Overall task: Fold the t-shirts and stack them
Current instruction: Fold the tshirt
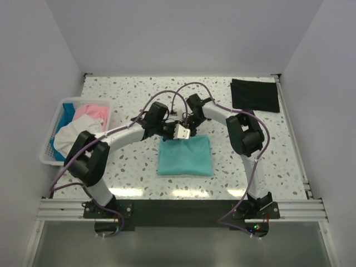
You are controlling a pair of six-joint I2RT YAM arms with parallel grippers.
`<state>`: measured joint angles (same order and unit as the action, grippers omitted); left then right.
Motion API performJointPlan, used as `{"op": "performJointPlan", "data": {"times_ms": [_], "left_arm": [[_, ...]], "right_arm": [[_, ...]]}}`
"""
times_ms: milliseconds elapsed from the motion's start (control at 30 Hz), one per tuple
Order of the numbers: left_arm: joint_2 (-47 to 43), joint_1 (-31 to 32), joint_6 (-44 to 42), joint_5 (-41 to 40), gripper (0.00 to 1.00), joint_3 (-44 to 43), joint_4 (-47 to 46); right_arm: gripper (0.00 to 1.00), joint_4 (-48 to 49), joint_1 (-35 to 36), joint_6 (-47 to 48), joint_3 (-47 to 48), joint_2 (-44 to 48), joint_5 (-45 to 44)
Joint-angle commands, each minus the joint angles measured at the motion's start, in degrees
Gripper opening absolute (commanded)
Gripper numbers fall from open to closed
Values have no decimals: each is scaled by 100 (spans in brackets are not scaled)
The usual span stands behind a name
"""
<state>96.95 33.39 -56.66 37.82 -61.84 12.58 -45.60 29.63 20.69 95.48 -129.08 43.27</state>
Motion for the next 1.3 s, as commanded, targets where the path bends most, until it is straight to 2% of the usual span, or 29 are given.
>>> {"op": "performJointPlan", "data": {"times_ms": [0, 67, 233, 333, 600, 833, 1000, 1267], "left_arm": [[-316, -43, -249, -152, 0, 364, -641], [-395, -52, -301, -266, 0, 497, -941], [-554, -43, -512, -109, 0, 735, -968], [-624, -25, -574, -39, 0, 858, -1020], [-879, 133, -969, -134, 0, 1341, -1547], [-949, 151, -934, -345, 0, 1570, -2145], [-914, 151, -952, -460, 0, 1658, -2461], [-546, 151, -908, -680, 0, 1614, -2840]], "right_arm": [[24, -159, 61, 208, 93, -267, -266], [27, -212, 61, 208, 190, -285, -292], [35, -572, 52, 278, 708, -259, -362], [36, -862, 61, 322, 1128, -180, -451], [27, -1196, -54, 585, 1438, -126, -565], [22, -1231, -1, 629, 1526, -794, -293], [16, -1582, 8, 901, 1544, -1111, -3], [14, -1715, -1, 1051, 1447, -1155, 130]]}}
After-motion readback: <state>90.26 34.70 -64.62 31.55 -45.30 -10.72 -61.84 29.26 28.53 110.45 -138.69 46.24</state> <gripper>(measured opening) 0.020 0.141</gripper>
